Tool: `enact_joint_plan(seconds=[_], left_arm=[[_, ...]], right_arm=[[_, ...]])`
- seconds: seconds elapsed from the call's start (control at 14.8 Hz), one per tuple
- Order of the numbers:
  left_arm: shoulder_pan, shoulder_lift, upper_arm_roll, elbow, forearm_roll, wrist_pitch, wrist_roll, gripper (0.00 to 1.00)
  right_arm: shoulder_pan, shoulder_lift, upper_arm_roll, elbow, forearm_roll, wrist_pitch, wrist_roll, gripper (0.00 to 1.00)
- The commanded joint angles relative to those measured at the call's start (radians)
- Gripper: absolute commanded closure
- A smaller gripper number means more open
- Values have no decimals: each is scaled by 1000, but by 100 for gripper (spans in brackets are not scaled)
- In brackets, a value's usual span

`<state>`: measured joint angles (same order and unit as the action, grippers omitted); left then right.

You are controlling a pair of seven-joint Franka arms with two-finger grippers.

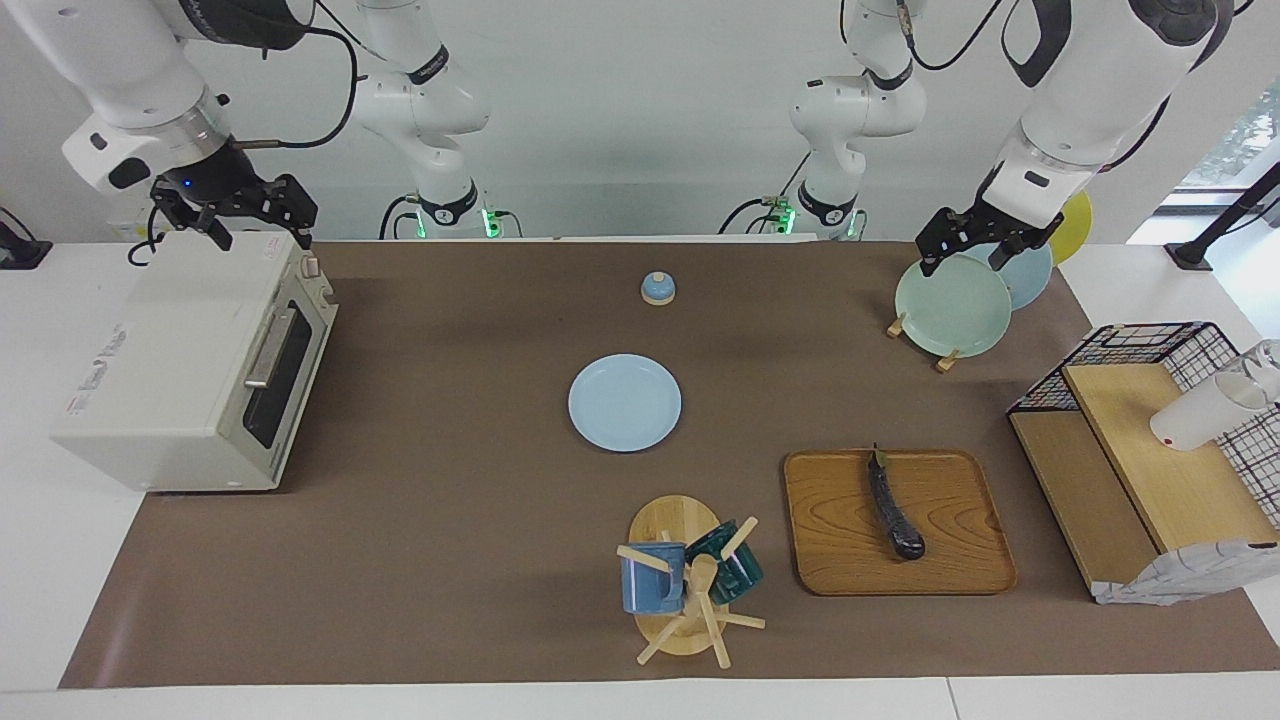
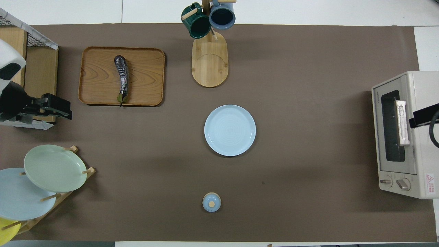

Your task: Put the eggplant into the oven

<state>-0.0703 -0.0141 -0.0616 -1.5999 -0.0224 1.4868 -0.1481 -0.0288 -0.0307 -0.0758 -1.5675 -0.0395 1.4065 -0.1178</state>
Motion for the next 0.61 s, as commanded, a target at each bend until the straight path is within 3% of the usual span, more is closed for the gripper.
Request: enact_joint_plan(seconds=[0.0,0.34,0.41,0.47,0.54], left_arm=[[6,-1,-3,8,-11,7,15,0],[6,0,-3,8,-11,12,12,0],[6,0,-1,8,-11,12,9,0],[6,0,-1,8,-11,18,5,0],[6,0,-3,8,-11,24,2,0]], right_arm=[[-5,-12,-1,-17,26,9,17,0],[-7,-15,-1,-28,26,34,6,0],[-7,-24,-1,-57,26,44,7,12],[-7,-31,-1,-74,26,64,15,62],[-7,-37,-1,-91,26,84,9,92]])
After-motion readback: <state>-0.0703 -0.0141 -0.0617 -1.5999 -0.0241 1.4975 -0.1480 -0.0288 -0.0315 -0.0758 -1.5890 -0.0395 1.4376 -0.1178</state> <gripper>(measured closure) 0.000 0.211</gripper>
